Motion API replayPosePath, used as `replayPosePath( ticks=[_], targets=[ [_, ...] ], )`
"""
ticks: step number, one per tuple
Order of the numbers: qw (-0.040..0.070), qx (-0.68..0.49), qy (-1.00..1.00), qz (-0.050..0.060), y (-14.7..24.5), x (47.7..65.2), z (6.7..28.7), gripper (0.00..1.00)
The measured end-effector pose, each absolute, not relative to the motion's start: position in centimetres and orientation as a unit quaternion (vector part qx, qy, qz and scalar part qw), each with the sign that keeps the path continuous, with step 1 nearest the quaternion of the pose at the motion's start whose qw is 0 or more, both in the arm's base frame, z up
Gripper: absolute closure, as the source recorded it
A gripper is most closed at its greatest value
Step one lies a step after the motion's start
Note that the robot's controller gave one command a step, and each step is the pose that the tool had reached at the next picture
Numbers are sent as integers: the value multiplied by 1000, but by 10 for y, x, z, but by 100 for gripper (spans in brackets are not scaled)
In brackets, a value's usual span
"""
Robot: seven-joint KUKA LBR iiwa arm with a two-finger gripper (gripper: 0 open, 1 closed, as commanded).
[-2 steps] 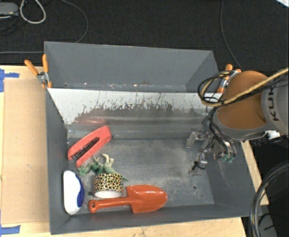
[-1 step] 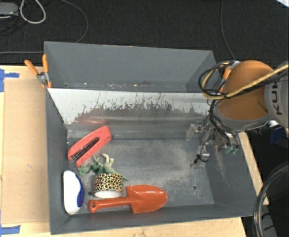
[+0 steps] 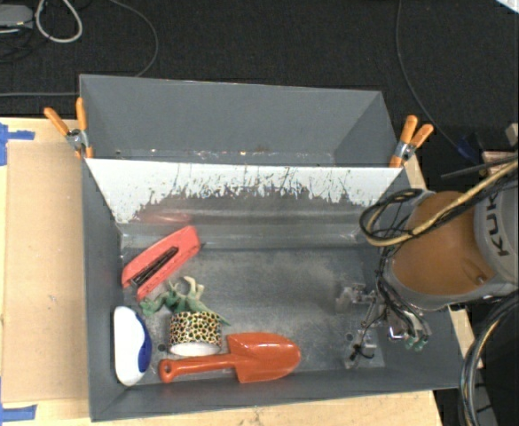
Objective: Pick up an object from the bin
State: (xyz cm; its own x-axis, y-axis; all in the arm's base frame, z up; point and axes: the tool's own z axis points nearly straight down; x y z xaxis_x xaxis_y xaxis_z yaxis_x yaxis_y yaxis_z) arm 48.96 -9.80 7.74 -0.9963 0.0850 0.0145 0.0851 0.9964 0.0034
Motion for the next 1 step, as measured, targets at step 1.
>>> replayPosePath(
  ticks=[1],
  targets=[
    [-8,-159,-987,-1,-102,573,132,0]
  ],
)
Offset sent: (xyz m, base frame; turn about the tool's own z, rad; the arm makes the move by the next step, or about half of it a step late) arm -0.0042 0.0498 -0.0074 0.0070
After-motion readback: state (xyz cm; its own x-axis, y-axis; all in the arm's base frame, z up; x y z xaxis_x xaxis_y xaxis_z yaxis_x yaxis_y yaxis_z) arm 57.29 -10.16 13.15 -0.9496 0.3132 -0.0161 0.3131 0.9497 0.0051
